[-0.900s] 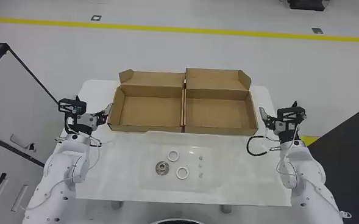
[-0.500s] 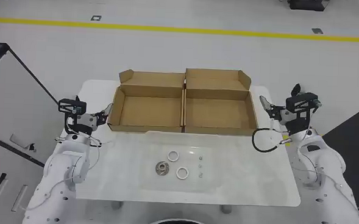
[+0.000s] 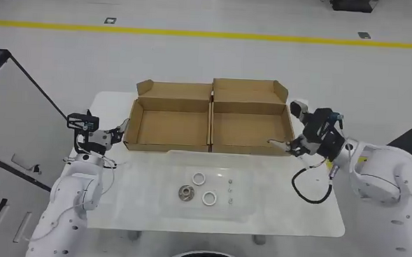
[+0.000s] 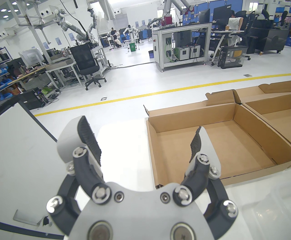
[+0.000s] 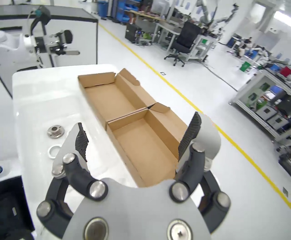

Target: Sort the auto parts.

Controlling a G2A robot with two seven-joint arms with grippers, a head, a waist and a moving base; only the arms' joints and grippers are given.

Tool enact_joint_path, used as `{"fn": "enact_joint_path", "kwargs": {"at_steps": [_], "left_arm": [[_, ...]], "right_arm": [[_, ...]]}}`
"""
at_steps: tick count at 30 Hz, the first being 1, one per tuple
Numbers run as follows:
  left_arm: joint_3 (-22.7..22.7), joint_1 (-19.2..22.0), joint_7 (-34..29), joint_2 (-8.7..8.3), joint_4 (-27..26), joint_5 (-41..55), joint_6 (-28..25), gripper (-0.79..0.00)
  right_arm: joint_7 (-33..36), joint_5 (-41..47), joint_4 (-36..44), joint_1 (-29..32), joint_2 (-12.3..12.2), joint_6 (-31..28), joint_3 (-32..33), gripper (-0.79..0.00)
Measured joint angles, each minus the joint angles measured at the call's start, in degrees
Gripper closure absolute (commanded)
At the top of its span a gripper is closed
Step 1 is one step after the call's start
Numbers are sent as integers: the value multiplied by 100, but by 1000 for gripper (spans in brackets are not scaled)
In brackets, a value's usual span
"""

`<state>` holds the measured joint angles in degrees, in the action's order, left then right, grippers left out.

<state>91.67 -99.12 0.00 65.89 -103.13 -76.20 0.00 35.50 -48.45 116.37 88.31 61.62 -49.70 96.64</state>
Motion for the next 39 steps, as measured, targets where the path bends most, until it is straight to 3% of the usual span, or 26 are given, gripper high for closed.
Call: {"fn": "enact_joint_path", "kwargs": {"at_steps": [5, 19, 22, 27, 32, 39], "left_arm": [[0, 0, 0, 0, 0, 0, 0, -785], [0, 0, 0, 0, 0, 0, 0, -785], [0, 0, 0, 0, 0, 0, 0, -785], [0, 0, 0, 0, 0, 0, 0, -785], [0, 0, 0, 0, 0, 0, 0, -785], [0, 0, 0, 0, 0, 0, 0, -785]], "right_arm": [[484, 202, 26, -71, -33, 250, -301, -785], [475, 150, 86, -97, -37, 241, -328, -785], [766, 169, 259, -268, -73, 114, -564, -785], [2173, 876, 317, -928, -165, 358, -1234, -785], [3335, 1603, 316, -1806, -386, 1426, -2433, -785], [4099, 2078, -78, -2918, -710, 2189, -3978, -785]]}}
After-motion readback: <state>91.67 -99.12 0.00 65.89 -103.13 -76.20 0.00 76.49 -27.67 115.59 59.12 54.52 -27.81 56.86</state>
